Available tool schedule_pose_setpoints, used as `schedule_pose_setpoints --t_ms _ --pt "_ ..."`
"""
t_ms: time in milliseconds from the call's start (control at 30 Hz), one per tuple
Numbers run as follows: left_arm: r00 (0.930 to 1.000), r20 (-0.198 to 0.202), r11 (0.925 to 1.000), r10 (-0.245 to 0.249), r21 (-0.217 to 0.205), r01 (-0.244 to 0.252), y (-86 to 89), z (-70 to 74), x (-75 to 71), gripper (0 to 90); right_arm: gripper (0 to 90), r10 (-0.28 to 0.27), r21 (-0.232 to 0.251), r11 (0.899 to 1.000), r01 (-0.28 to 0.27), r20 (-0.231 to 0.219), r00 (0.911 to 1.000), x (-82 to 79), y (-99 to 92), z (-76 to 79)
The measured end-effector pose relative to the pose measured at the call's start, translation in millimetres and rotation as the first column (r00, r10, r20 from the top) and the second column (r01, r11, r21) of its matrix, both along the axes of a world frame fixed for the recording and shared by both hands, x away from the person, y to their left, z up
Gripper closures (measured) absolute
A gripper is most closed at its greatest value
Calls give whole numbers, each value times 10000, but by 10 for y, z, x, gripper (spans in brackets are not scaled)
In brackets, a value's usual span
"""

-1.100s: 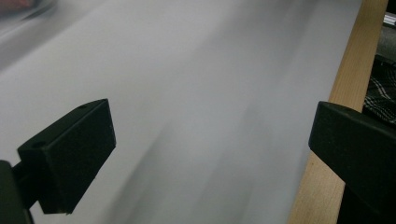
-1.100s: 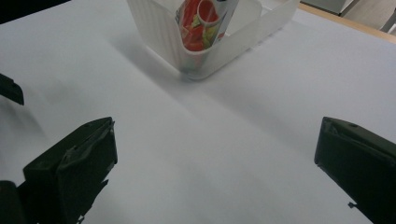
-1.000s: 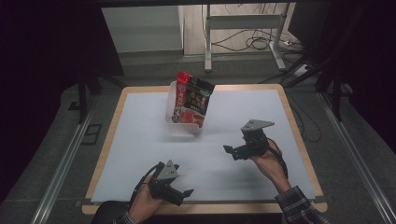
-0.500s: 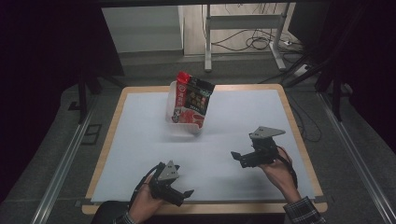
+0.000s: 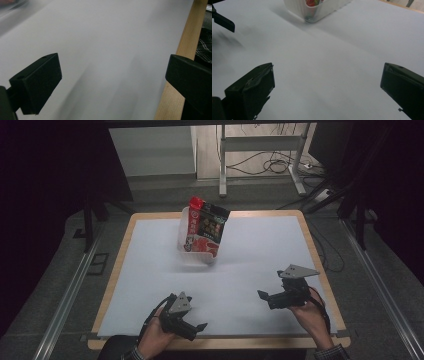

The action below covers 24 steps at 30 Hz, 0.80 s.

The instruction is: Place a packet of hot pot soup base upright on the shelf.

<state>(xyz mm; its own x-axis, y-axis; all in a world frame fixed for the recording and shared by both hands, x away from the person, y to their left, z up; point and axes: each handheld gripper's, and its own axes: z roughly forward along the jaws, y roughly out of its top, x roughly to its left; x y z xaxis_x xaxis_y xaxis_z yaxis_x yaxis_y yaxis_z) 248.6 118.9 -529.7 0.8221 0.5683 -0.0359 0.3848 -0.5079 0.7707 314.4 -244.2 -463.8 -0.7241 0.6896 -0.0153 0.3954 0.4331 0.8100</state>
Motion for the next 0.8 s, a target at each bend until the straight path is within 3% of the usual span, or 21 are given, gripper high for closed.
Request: schedule_pose_setpoints --t_ms 333,633,800 --pt "10000 46 9999 -5 -108 6 11 16 -2 8 0 -303 449 9985 307 -82 9995 -147 -191 -52" --pt "10000 3 9999 31 -110 -31 21 12 6 9 0 -784 314 9964 783 9 9969 -281 -408 -108" --pt "10000 -35 9999 86 -62 -86 32 8 19 10 0 -1159 141 9931 1162 -224 9930 -322 -562 -197"
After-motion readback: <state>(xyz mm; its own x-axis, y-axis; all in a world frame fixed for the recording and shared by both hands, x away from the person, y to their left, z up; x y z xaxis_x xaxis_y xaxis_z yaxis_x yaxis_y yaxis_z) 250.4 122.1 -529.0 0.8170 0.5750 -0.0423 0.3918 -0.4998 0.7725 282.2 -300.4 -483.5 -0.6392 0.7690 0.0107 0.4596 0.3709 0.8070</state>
